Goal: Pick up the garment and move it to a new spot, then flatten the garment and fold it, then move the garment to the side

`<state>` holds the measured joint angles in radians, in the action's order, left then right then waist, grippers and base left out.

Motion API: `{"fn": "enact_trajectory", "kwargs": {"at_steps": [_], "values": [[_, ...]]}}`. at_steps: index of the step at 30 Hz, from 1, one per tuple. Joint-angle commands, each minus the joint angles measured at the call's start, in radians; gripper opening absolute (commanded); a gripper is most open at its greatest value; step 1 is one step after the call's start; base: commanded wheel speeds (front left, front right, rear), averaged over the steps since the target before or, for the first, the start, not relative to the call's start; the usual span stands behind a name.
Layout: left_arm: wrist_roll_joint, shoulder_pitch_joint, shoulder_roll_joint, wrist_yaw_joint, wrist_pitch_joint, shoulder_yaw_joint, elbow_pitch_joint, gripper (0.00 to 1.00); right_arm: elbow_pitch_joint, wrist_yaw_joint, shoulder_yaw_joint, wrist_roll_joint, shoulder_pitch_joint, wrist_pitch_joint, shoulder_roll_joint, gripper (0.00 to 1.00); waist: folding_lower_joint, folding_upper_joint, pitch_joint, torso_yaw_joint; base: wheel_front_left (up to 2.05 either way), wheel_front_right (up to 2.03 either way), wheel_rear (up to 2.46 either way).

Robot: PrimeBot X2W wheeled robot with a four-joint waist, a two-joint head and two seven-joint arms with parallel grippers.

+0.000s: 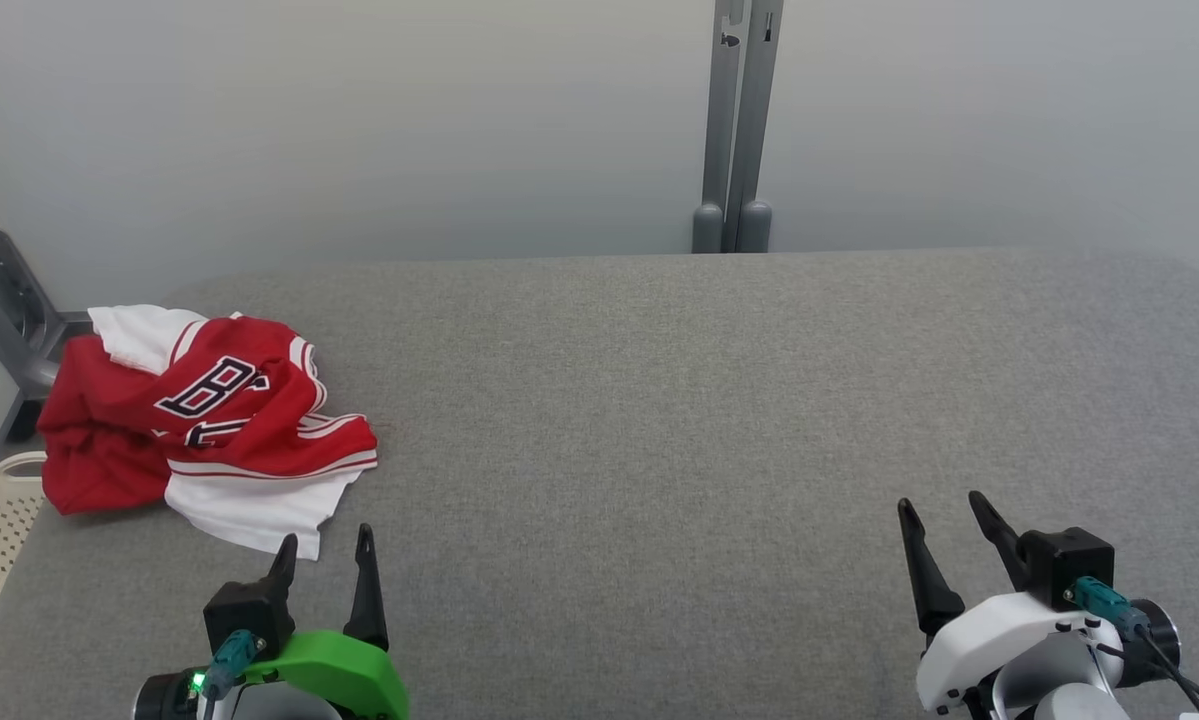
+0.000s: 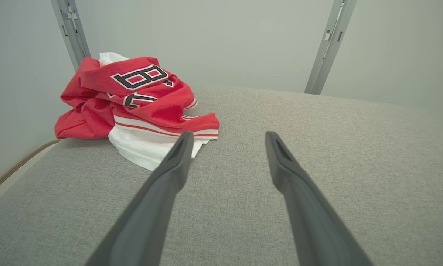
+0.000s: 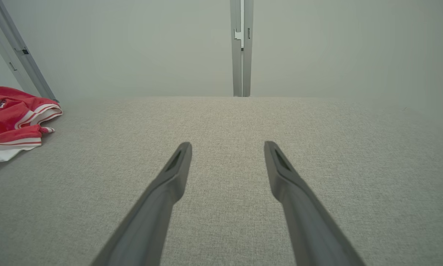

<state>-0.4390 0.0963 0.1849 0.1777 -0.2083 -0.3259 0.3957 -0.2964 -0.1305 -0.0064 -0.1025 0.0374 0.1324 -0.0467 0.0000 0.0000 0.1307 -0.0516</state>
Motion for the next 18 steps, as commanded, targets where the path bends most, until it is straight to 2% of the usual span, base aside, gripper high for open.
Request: {"fn": "enact_trajectory", "kwargs": {"at_steps": [1,6,18], "values": [[0.013,0.011,0.009,0.009,-0.009,-0.003,0.003,1.00,-0.002,0.000,0.003,0.022,0.010,0.002,-0.006,1.00,0.0000,0.0000,0.001,0.000,0.00,0.00,0.00],[0.017,0.014,0.013,0.000,-0.012,-0.008,0.004,1.00,-0.007,0.000,0.005,0.046,0.010,0.005,-0.006,1.00,0.0000,0.0000,0.006,-0.001,0.00,0.00,0.00],[-0.011,0.023,0.017,-0.022,-0.014,-0.008,0.010,1.00,-0.008,0.000,0.002,0.023,0.005,0.005,-0.006,1.00,0.0000,0.0000,0.004,-0.010,0.00,0.00,0.00]]}}
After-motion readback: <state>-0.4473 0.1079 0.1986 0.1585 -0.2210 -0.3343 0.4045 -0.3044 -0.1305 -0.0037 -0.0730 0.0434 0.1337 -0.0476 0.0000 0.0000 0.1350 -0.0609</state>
